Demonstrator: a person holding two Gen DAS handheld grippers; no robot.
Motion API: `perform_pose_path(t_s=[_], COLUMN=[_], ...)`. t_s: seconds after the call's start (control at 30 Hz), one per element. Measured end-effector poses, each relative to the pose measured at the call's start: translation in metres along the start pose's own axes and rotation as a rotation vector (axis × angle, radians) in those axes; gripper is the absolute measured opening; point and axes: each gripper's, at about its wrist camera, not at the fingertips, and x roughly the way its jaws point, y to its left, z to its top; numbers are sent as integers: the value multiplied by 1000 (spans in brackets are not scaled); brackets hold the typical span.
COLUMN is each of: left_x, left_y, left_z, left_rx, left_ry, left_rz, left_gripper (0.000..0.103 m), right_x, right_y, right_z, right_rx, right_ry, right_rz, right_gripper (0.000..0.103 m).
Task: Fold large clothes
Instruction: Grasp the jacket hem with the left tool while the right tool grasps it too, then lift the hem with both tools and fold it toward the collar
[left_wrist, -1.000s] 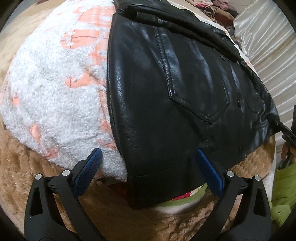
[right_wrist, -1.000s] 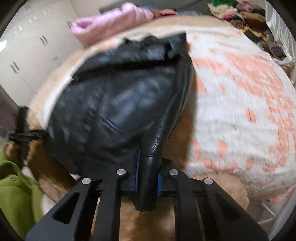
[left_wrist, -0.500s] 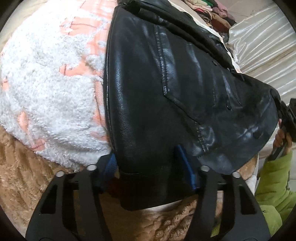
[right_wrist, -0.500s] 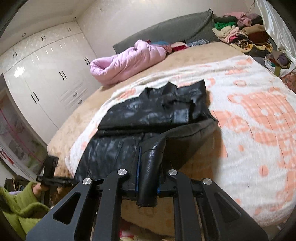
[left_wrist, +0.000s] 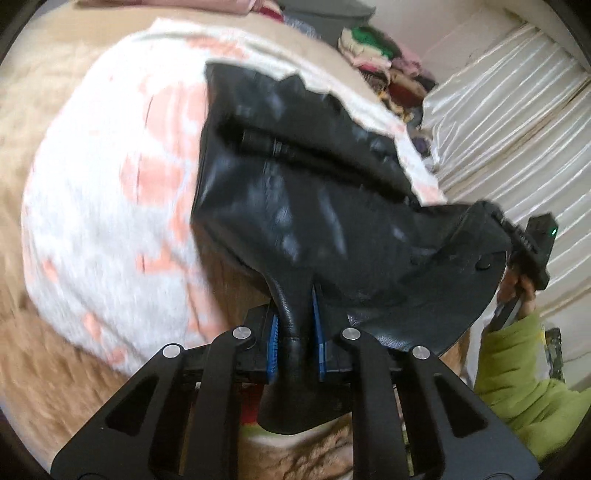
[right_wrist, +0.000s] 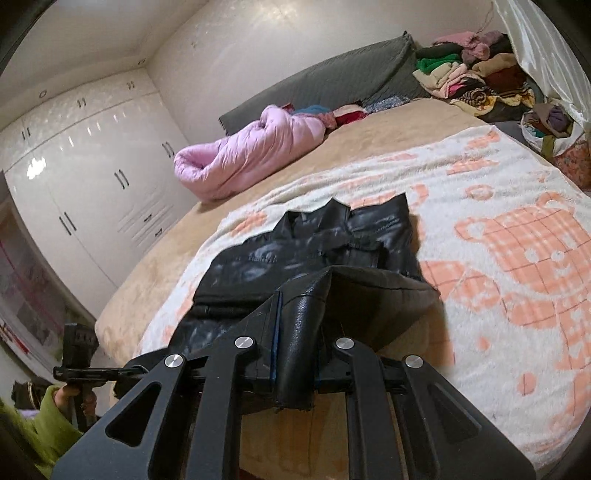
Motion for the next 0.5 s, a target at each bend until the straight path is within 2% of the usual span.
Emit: perform_pose_path(t_s=[0.2, 0.5], left_x=[-18, -4], left_y=[-9, -16], left_z=[30, 76], left_rx=[18, -6], left_ry=[-99, -136], left_rz=[3, 10], left_gripper=[8, 8], right_x=[4, 25], right_y=[-6, -9], right_z=[18, 38], right_rx=[49, 83], right_ry=[-41, -75], right_rz=[-5, -21], right_gripper=[11, 11])
